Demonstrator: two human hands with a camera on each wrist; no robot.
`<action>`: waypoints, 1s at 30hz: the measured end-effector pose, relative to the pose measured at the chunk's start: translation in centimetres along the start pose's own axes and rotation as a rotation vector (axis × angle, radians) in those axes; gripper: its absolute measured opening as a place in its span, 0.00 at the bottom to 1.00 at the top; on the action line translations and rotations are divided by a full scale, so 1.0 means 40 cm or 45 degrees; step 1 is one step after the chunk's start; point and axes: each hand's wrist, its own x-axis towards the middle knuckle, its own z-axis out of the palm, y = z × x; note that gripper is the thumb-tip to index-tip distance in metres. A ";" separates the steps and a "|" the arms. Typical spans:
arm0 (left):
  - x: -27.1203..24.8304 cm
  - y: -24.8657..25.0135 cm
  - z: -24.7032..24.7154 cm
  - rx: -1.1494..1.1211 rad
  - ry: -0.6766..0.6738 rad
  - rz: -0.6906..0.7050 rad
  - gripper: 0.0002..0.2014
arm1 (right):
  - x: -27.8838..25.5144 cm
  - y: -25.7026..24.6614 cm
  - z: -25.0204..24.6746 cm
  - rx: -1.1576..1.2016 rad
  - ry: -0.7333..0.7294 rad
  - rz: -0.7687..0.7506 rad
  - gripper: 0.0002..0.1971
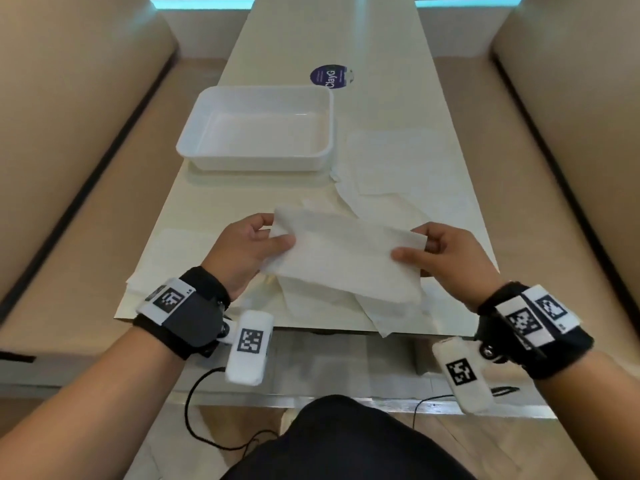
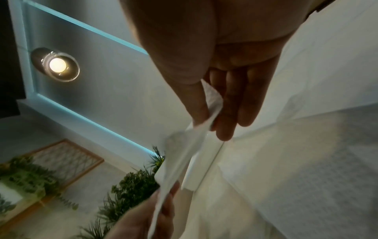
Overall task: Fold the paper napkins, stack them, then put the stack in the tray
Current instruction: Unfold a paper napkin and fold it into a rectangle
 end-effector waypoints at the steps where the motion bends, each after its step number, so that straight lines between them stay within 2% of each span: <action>1: -0.001 -0.003 -0.005 0.008 -0.011 0.000 0.17 | 0.006 0.000 -0.005 0.058 0.000 0.024 0.11; 6: -0.004 0.000 -0.032 0.042 -0.023 0.043 0.25 | 0.029 -0.030 0.002 0.154 0.022 0.015 0.12; 10: -0.008 0.010 -0.066 0.014 -0.029 0.072 0.24 | 0.034 -0.059 0.022 0.168 -0.009 -0.018 0.13; 14: -0.016 0.016 -0.090 0.012 -0.061 0.089 0.30 | 0.042 -0.073 0.041 0.161 -0.032 -0.025 0.14; 20: -0.019 0.003 -0.100 0.111 0.069 0.161 0.08 | 0.050 -0.078 0.075 0.121 -0.126 0.036 0.15; 30: -0.016 -0.023 -0.187 0.268 0.262 0.143 0.07 | 0.070 -0.085 0.160 0.051 -0.197 0.087 0.15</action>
